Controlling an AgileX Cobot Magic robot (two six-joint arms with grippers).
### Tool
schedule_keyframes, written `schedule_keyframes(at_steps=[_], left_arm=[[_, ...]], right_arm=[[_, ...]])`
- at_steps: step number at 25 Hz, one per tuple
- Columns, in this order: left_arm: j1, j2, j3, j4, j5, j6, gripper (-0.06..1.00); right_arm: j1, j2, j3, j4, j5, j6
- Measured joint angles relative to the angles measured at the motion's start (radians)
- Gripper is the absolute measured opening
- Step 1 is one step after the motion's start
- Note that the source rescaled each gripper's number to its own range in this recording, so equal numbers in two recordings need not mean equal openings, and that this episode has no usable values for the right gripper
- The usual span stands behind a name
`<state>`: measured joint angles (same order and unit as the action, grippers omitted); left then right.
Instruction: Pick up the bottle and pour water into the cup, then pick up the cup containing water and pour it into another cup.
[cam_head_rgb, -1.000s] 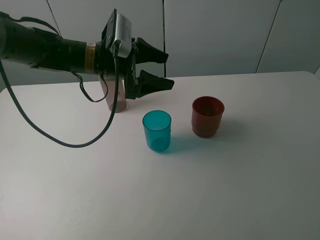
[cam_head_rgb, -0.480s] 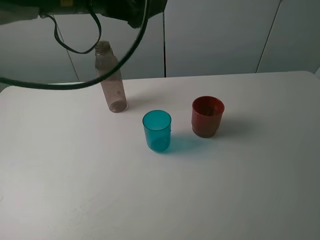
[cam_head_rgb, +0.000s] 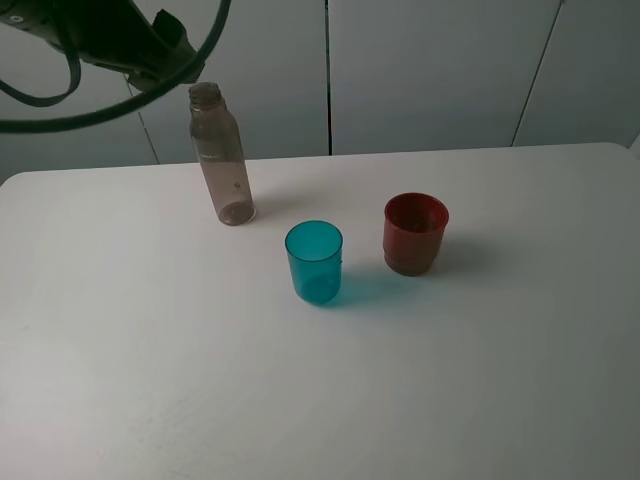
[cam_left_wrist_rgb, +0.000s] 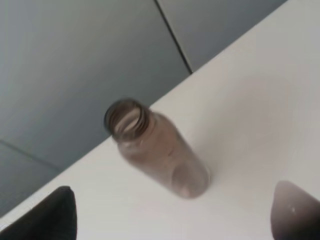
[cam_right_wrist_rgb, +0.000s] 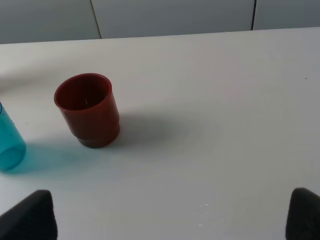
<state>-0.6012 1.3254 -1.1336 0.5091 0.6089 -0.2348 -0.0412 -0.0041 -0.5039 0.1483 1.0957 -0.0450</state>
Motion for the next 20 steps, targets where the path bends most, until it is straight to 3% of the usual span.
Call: schedule_keyframes(at_steps=[4, 9, 14, 20], left_arm=[[0.0, -0.081, 0.041, -0.034, 0.068, -0.034, 0.97], [0.074, -0.253, 0.115, -0.195, 0.102, 0.013, 0.97], [0.253, -0.426, 0.181, -0.305, 0.186, 0.072, 0.97], [0.521, -0.692, 0.312, -0.452, 0.273, 0.207, 0.97]], right_arm=[[0.0, 0.0, 0.0, 0.0, 0.0, 0.0], [0.0, 0.0, 0.0, 0.0, 0.0, 0.0], [0.0, 0.0, 0.0, 0.0, 0.0, 0.0], [0.0, 0.0, 0.0, 0.0, 0.0, 0.0]])
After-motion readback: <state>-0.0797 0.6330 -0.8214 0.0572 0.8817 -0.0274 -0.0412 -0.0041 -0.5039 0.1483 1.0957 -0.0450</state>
